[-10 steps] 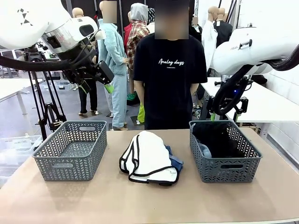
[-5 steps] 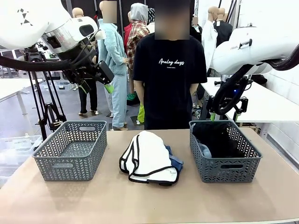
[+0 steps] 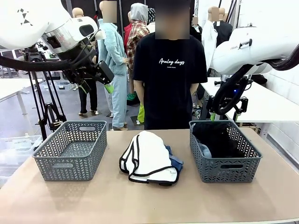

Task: Sort the tops and bottoms.
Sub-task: Lift clothes from the center of the table with your left hand.

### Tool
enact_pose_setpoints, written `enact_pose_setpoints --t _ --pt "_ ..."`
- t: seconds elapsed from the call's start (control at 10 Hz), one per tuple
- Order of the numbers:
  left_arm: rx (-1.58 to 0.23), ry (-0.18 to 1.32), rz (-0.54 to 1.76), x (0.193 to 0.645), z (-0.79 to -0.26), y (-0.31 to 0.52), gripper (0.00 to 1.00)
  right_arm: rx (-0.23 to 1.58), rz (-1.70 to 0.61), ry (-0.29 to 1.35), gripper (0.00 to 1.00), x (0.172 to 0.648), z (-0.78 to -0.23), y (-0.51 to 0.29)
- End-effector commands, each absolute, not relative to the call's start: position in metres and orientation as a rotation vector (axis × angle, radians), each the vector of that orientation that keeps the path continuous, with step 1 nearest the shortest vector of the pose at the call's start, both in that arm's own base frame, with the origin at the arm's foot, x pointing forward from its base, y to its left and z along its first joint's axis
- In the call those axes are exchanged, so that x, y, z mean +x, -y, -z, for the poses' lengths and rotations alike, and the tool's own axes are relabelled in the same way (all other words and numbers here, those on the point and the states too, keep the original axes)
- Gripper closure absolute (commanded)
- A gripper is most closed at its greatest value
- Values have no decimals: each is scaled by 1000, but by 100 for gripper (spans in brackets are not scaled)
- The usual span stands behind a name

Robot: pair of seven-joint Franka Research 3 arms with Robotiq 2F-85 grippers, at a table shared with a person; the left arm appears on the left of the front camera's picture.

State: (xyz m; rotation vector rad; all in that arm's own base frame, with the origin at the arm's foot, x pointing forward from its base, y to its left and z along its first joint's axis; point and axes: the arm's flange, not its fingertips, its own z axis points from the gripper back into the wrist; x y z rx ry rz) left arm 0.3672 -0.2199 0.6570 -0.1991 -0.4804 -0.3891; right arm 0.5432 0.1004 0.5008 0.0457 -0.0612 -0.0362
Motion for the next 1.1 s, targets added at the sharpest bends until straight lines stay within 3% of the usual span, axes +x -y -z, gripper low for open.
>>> enact_pose_setpoints --t 0.0,0.2,0.7,1.0 --pt "-195 486 387 366 -657 218 0 49 2 188 0 502 -525 -85" --pt "-195 486 387 366 -657 218 0 96 -61 383 0 442 -575 -55" --pt "-195 486 387 366 -657 218 0 243 -180 632 0 366 -626 -12" --pt "-195 486 387 366 -657 218 0 181 -227 721 0 326 -646 -9"
